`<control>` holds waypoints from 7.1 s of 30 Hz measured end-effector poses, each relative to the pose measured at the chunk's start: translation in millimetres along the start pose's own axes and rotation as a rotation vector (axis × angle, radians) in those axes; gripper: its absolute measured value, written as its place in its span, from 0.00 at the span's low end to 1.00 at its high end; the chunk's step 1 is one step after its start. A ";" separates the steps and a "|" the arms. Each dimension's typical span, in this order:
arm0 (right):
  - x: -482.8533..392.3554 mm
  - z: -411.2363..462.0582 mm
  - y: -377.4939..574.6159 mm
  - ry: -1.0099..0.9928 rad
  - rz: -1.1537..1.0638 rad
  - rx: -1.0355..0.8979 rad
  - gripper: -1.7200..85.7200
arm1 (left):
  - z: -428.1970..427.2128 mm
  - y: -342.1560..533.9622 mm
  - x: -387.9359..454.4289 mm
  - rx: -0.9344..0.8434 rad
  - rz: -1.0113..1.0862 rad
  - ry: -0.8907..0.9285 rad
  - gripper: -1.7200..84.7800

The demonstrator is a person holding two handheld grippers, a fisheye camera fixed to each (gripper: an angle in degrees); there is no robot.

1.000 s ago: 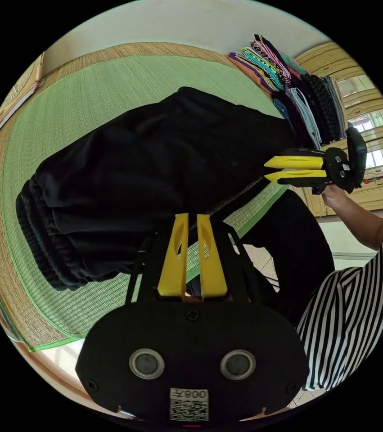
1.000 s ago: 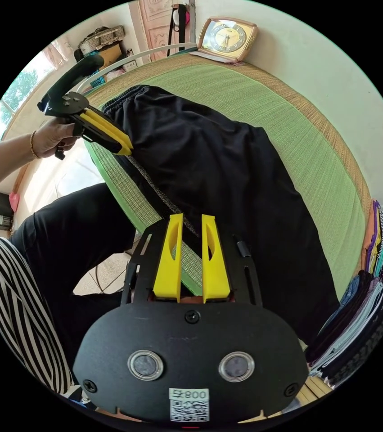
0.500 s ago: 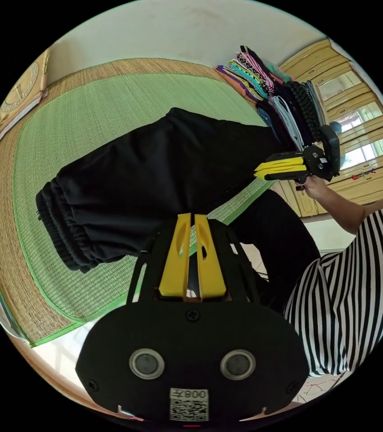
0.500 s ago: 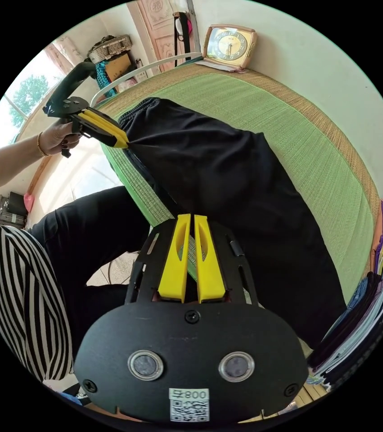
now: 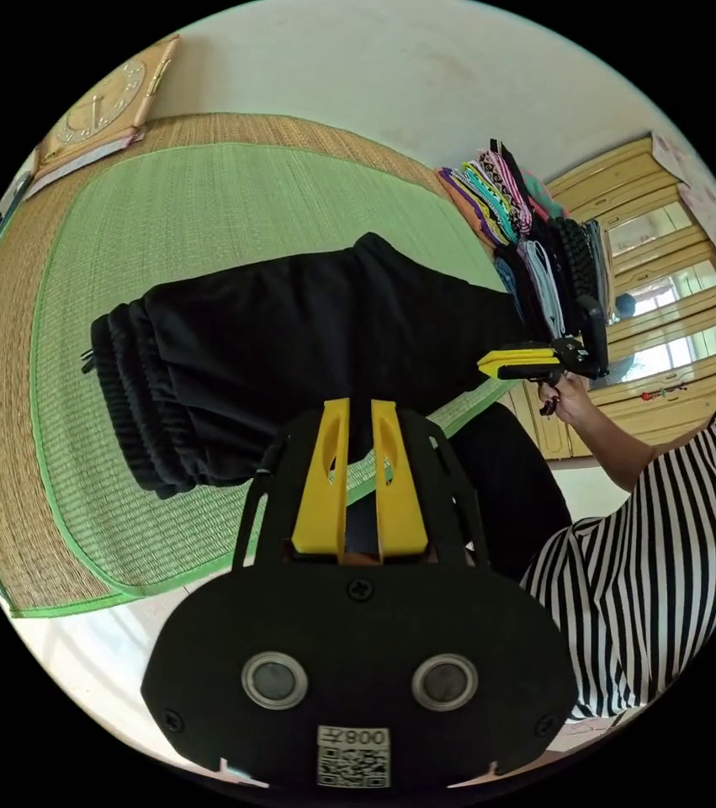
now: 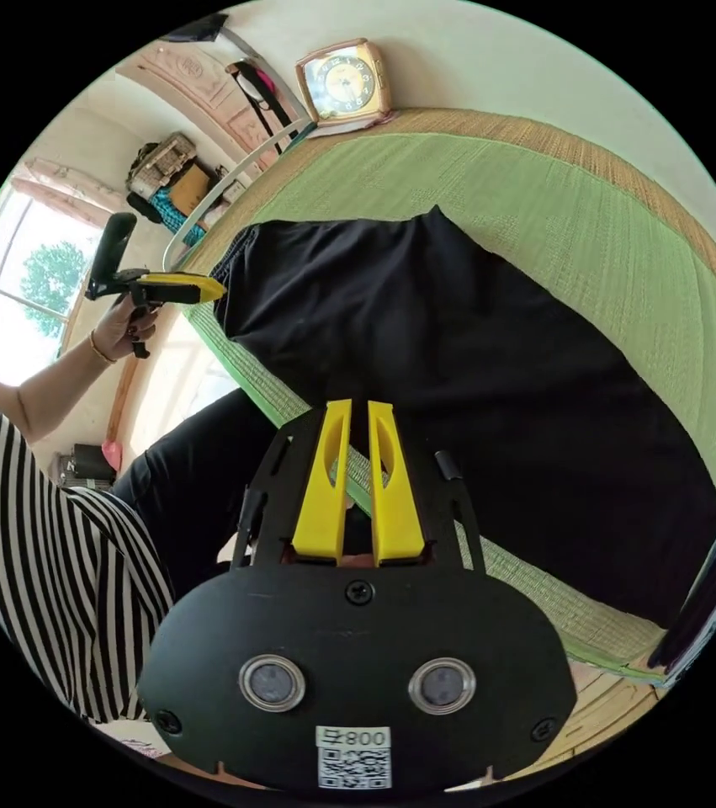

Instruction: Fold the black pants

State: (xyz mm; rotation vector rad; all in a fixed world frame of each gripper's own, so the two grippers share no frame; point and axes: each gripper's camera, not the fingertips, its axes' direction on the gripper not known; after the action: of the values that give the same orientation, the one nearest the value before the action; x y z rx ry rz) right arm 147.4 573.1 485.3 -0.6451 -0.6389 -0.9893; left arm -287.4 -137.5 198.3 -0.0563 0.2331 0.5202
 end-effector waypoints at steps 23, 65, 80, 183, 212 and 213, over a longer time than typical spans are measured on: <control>139.3 3.7 -113.7 -0.084 0.207 0.222 0.02 | 18.3 16.1 -29.5 0.119 -0.277 -0.193 0.02; 162.1 -45.4 130.4 0.205 0.605 0.086 0.02 | 193.5 -77.7 158.4 0.056 0.067 -0.166 0.02; 222.7 -81.7 242.7 0.027 0.746 0.478 0.07 | 427.9 -301.2 370.4 -0.227 0.560 0.108 0.04; 125.7 -22.0 69.4 -0.181 0.137 0.079 0.03 | 328.4 -348.6 108.6 -0.121 0.177 0.183 0.02; 95.6 -49.5 63.1 -0.083 -0.106 0.047 0.03 | 321.6 -285.0 101.2 -0.047 0.095 0.322 0.03; 97.3 -43.7 62.4 -0.082 -0.103 0.027 0.03 | 325.0 -284.4 103.0 -0.056 0.096 0.314 0.03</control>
State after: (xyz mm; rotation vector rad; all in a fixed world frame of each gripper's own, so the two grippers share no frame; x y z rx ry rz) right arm 250.9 513.2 516.5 -0.6369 -0.7628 -1.0522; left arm 8.2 -297.4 488.5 -0.1826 0.5304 0.6126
